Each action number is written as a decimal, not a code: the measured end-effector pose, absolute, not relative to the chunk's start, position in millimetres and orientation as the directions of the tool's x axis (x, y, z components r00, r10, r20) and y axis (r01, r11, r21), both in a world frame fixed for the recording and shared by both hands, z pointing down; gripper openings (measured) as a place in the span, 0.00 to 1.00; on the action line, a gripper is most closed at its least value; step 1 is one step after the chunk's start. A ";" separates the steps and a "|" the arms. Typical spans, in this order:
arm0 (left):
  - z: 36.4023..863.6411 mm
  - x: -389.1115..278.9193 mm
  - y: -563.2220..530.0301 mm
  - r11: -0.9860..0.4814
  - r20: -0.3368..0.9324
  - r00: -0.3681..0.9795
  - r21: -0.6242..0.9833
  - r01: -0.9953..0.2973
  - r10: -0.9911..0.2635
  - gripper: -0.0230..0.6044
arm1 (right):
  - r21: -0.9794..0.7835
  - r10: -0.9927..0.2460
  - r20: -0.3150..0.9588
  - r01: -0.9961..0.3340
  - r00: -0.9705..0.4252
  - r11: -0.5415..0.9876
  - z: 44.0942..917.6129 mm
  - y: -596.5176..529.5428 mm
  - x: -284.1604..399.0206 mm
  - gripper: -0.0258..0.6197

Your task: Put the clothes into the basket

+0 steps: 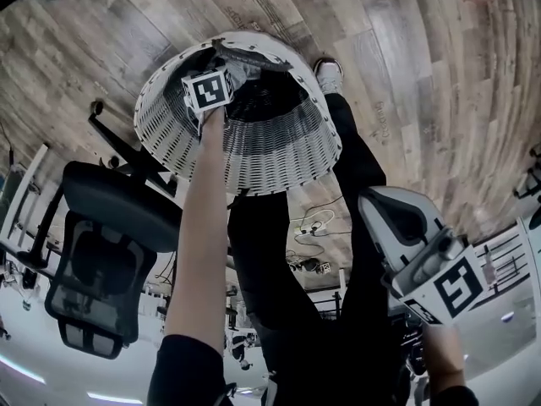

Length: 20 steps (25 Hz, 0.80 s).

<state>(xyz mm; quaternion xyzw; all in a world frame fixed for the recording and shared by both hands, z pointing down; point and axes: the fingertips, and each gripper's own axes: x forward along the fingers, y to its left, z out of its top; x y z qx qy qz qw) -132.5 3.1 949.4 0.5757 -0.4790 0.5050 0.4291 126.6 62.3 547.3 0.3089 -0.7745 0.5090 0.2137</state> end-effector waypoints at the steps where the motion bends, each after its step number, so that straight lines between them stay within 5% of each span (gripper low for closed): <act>1: 943.5 -131.7 3.3 -0.179 0.993 0.034 0.013 -0.984 -0.117 0.35 | -0.656 -0.260 0.643 -0.694 -0.720 0.298 543.2 61.2 125.1 0.07; 20: 768.9 -117.8 24.5 -0.132 0.972 0.112 0.086 -0.988 -0.208 0.35 | -0.582 -0.315 0.596 -0.668 -0.738 0.463 416.3 41.1 87.5 0.06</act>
